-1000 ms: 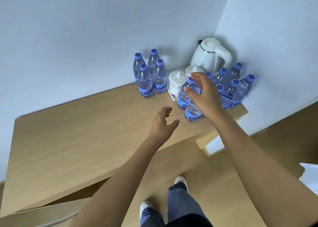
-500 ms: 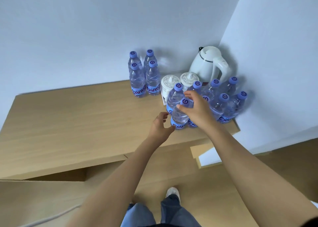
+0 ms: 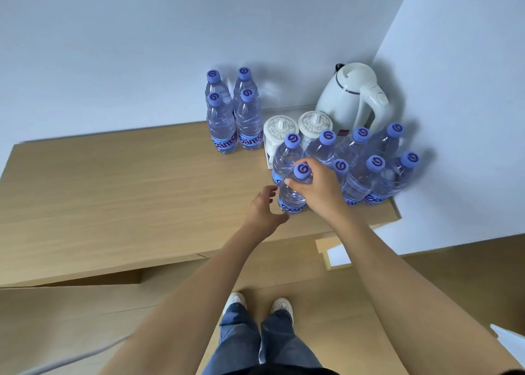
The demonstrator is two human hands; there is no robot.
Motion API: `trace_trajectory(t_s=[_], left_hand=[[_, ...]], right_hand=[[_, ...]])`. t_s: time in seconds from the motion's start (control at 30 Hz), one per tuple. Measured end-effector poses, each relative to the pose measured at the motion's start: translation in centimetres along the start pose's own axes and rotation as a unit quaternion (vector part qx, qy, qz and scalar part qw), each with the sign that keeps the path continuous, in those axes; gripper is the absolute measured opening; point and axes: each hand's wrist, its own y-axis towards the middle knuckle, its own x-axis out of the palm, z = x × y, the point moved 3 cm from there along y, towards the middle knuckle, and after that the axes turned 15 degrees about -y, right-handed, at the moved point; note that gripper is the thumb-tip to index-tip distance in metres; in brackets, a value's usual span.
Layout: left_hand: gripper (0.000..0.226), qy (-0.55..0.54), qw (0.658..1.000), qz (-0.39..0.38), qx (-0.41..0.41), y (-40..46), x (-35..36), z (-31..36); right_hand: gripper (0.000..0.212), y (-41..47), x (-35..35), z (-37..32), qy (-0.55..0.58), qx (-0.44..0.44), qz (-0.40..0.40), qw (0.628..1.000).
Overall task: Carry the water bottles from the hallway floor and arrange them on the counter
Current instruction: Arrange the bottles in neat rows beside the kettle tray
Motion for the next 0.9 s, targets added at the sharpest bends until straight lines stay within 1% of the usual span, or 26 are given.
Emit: trace_trajectory(t_s=[0.23,0.43,0.63,0.73,0.9], left_hand=[[0.076,-0.02,0.999,-0.037,0.002,0.7,-0.7,-0.5],[0.078,-0.055,0.997,-0.048,0.013,0.2,-3.1,-0.2],[0.068,-0.059,0.998,0.008,0.027,-0.3,-6.9,0.4],[0.066,-0.071,0.997,0.029,0.02,-0.1,-8.7,0.6],[0.07,-0.072,0.996,0.046,0.01,0.5,-11.2,-0.5]], right_hand=[[0.034,0.6,-0.2,-0.6,-0.007,-0.024,-0.002,1.0],[0.058,2.5,-1.9,-4.2,-0.008,-0.074,-0.007,0.997],[0.062,5.2,-1.5,-9.4,0.036,-0.106,-0.03,0.993],[0.053,6.0,0.0,-11.0,0.084,-0.11,-0.045,0.989],[0.053,7.2,2.9,-13.1,0.076,-0.129,-0.063,0.987]])
